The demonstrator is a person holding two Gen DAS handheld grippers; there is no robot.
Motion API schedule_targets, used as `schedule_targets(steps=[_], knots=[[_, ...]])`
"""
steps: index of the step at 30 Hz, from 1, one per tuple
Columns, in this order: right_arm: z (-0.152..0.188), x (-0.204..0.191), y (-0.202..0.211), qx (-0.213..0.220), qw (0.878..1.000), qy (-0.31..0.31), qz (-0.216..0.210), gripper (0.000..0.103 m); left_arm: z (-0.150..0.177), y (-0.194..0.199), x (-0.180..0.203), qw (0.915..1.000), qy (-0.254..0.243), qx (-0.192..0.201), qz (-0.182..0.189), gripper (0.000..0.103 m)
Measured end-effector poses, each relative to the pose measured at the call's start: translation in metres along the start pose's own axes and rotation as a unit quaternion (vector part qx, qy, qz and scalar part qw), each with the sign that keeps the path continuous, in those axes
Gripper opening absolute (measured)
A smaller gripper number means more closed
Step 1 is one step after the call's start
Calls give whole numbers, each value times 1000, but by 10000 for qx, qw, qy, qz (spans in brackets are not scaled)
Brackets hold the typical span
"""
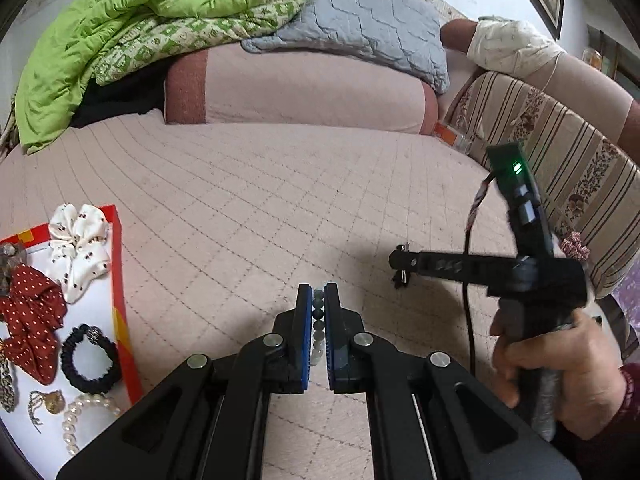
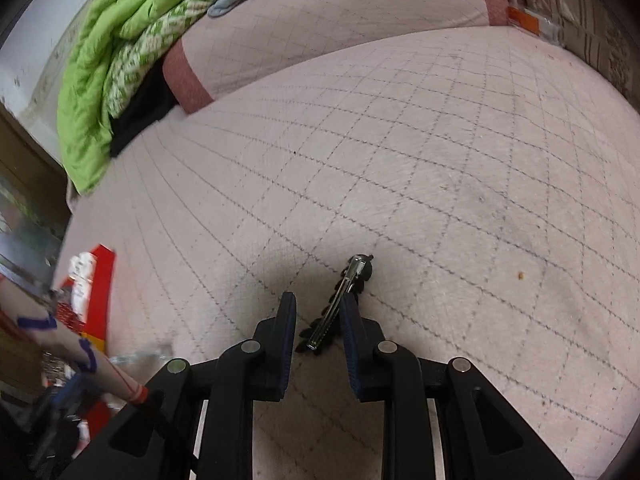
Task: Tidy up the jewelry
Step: 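Grasp the pale jade bead bracelet with the left gripper while the right grasps the black hair clip, then lift and carry the jade bracelet and black hair clip toward the tray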
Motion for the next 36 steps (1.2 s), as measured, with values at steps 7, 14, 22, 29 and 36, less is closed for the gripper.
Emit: schedule_targets(steps=[7,14,22,29,36], knots=[[-1,-3,-3,107,9983,270,511,12,2,9,-7,10000,45,89,-1,5],[1,6,5,58,9996,155,228,6,0,5,-3,10000,28,86,20,5],[4,8,22,212,9996,175,-6,5,-4,-3,3,10000,-35,37,34,5],[0,6,17,140,9998,110,26,34,-4,-7,4,10000,-68,-17,34,5],[1,-9,3,64,9985,422,342,34,-2,-7,1,10000,-67,-56,38,5]])
Point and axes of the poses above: each gripper's, at about its wrist camera, not at the fingertips, and y roughly against the way its jaws point, x to its right, z to its underside, the point moved 1 cm from there along -y, roughly the way its jaws point, and after that the axes turned 10 degrees about -x, right-handed, at the moved point
